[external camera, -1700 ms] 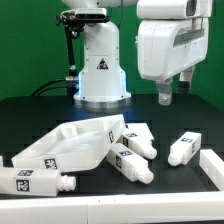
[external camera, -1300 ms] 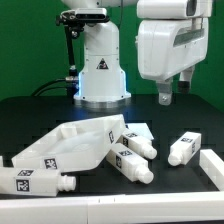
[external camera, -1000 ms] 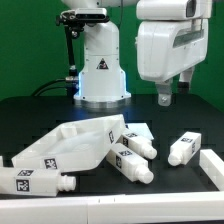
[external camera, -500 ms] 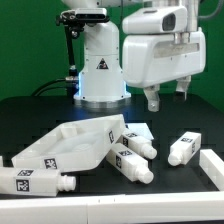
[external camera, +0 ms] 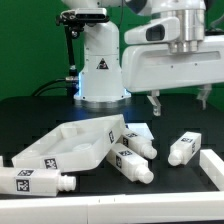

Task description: Assemble desk

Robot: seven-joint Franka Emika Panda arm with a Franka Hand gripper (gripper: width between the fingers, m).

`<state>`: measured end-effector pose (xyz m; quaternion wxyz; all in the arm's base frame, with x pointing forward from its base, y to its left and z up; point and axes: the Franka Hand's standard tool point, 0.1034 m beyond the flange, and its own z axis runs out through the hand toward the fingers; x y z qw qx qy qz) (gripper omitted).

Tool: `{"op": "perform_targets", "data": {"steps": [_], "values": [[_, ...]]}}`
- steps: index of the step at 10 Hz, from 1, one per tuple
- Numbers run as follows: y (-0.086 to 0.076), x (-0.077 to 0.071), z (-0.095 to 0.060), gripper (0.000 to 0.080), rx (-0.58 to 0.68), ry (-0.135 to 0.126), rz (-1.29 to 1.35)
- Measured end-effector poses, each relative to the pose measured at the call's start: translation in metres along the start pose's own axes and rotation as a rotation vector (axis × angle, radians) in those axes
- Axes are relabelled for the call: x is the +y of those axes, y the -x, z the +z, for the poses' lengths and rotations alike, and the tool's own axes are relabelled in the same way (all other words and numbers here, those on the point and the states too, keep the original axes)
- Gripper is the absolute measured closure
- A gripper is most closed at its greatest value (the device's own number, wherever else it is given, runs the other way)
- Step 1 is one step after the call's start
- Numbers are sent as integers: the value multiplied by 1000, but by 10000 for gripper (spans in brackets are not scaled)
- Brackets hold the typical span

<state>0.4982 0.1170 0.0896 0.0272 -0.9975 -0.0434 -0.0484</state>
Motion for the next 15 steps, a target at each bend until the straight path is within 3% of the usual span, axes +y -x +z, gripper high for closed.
{"op": "perform_targets", "data": {"steps": [2,5,6,10,11,13,15], "values": [[-2,-1,0,150,14,-6,40],[2,-6,4,150,0,-36,266],[15,-10,18,150,-27,-49,476],[53,-47,70,150,-74,-40,788],[57,-55,73,150,-81,-37,767],[55,-53,71,182,-78,-41,758],[56,-53,71,519,-78,-41,742]]}}
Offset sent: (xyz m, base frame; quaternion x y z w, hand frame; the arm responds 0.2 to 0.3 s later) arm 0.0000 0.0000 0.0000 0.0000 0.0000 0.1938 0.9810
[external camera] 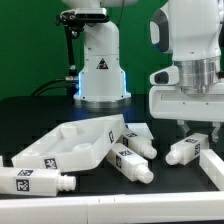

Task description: Assemble desk

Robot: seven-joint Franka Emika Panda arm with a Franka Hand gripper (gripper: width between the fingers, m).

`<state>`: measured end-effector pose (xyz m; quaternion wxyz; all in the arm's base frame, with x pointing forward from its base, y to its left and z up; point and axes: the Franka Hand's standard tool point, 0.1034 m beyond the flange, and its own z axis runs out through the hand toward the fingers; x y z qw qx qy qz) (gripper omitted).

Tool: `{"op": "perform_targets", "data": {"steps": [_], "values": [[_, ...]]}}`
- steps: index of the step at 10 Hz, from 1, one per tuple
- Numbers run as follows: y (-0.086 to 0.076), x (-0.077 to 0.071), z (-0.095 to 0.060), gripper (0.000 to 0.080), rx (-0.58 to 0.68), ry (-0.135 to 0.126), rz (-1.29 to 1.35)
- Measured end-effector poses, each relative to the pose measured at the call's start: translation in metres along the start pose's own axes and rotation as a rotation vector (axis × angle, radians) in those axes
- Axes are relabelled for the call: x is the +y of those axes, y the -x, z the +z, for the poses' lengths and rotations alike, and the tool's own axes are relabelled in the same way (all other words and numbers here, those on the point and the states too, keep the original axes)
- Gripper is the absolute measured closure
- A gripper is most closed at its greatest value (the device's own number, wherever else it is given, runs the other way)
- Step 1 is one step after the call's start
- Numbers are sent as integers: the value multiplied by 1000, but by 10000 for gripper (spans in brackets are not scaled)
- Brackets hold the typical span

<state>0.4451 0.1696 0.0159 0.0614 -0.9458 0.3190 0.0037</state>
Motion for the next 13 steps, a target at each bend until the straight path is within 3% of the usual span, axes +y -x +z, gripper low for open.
{"op": "perform_targets", "data": {"steps": [3,5,6,7,8,11,12,13], "values": [[2,5,-5,515,2,1,-45],[15,31,-23,515,3,16,-95],[32,49,-31,515,4,30,-112],[54,53,-34,515,8,37,-152],[70,42,-34,515,10,37,-217],[70,42,-32,515,11,37,-245],[77,35,-26,515,23,28,-388],[84,35,-20,515,10,36,-504]]}}
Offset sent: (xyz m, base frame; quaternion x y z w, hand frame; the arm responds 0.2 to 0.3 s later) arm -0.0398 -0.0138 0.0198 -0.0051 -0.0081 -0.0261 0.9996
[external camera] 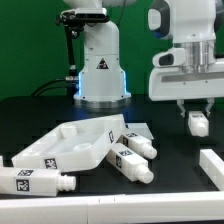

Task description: Assemble desk

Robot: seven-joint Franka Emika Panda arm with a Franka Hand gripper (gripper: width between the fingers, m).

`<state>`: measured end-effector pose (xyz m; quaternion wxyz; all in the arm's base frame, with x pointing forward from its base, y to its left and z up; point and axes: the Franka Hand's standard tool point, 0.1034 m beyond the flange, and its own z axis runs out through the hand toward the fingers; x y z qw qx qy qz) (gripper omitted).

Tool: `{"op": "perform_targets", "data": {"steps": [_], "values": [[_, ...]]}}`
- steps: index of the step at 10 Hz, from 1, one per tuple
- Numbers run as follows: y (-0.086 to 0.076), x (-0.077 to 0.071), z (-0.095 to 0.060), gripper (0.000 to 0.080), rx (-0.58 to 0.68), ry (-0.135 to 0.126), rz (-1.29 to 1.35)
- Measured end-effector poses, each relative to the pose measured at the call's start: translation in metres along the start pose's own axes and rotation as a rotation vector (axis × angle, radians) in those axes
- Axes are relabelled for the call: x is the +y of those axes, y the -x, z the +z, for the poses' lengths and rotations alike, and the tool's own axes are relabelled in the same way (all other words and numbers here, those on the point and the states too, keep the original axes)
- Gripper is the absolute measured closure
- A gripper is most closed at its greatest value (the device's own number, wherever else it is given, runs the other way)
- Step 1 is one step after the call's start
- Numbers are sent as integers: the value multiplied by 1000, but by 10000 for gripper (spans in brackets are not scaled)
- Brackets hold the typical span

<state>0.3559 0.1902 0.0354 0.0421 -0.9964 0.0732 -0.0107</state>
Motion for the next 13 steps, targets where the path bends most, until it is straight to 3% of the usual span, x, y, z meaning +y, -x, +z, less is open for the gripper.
{"op": "perform_targets", "data": {"steps": [2,9,10,11,12,13], "values": [[11,1,9,515,-15,5,-130],[11,7,21,515,-36,14,-116],[12,7,21,360,-36,14,-116],[12,7,21,360,-36,14,-116],[11,8,19,231,-40,15,-135],[5,14,7,167,-44,15,-180]]}}
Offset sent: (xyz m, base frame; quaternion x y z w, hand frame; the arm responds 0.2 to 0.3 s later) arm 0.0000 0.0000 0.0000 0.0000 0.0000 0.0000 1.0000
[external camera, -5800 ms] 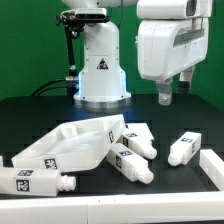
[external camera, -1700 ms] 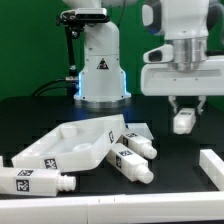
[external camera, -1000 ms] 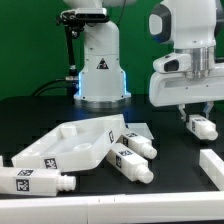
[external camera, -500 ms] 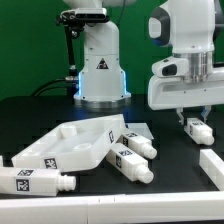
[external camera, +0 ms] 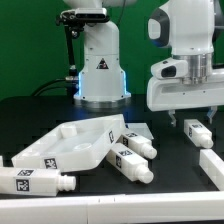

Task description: Assemble desk

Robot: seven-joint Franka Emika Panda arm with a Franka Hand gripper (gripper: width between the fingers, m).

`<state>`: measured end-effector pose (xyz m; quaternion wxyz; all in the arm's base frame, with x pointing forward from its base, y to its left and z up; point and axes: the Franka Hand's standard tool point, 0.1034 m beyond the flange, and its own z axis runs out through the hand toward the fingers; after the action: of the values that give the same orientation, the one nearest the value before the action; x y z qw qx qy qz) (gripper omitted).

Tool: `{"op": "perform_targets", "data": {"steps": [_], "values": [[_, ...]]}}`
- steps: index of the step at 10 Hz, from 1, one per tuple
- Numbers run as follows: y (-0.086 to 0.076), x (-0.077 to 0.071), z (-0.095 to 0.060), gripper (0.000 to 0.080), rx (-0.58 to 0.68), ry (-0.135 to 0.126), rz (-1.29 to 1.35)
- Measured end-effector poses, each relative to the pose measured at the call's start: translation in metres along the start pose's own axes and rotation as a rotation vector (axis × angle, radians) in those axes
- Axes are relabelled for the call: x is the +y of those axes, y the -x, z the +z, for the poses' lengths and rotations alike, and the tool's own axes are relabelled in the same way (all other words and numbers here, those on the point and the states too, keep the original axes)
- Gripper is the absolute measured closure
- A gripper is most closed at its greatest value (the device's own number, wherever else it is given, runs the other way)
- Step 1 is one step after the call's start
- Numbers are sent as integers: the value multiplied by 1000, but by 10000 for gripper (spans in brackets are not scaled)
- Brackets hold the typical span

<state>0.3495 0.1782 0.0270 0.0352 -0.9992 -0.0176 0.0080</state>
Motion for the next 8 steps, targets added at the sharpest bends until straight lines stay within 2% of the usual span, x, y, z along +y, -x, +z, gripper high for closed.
{"op": "perform_targets", "data": {"steps": [1,2,3,4,6,7,8], "values": [[-6,11,-13,155,-22,0,-46],[-19,24,-29,155,-33,-7,-78],[-32,34,-39,155,-27,-14,-115],[-37,35,-42,151,-19,-15,-117],[-35,35,-40,151,-25,-14,-118],[-36,41,-38,151,-25,-13,-160],[-42,60,-33,151,-36,-12,-267]]}}
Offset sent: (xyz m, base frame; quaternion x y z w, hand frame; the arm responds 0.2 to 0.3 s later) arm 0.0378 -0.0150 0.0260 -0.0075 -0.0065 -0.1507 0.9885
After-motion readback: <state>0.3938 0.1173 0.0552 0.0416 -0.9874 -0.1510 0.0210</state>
